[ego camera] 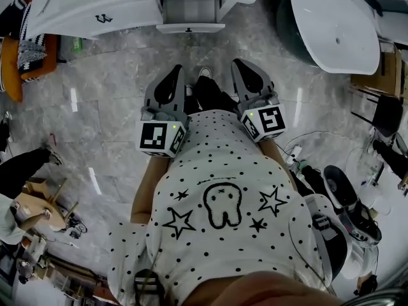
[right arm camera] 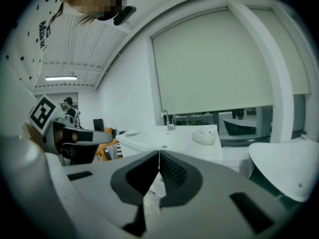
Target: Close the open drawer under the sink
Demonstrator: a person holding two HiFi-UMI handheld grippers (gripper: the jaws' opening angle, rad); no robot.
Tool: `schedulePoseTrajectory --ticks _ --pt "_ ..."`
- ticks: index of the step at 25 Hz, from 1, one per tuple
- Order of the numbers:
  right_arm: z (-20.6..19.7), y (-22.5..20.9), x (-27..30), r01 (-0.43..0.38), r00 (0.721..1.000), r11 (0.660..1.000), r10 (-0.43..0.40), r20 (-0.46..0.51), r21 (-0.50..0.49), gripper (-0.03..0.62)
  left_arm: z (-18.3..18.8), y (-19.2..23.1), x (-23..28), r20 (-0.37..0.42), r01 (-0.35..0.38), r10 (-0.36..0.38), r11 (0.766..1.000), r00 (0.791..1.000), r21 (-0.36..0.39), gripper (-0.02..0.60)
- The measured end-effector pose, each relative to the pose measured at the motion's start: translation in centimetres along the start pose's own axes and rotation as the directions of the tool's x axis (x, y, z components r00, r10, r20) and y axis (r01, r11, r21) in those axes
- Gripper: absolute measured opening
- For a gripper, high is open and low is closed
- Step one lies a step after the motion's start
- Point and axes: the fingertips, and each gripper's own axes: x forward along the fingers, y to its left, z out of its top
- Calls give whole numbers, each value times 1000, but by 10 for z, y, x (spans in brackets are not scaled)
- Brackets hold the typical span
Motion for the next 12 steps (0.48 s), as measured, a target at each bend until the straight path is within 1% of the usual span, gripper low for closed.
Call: schedulePoseTrajectory --ticks 4,12 --pt "5 -12 7 -21 1000 1000 21 9 5 15 5 0 13 11 -19 19 1000 1000 0 6" --pt "17 -38 21 -44 999 999 45 27 -29 15 16 -2 39 48 -53 53 999 997 -7 6"
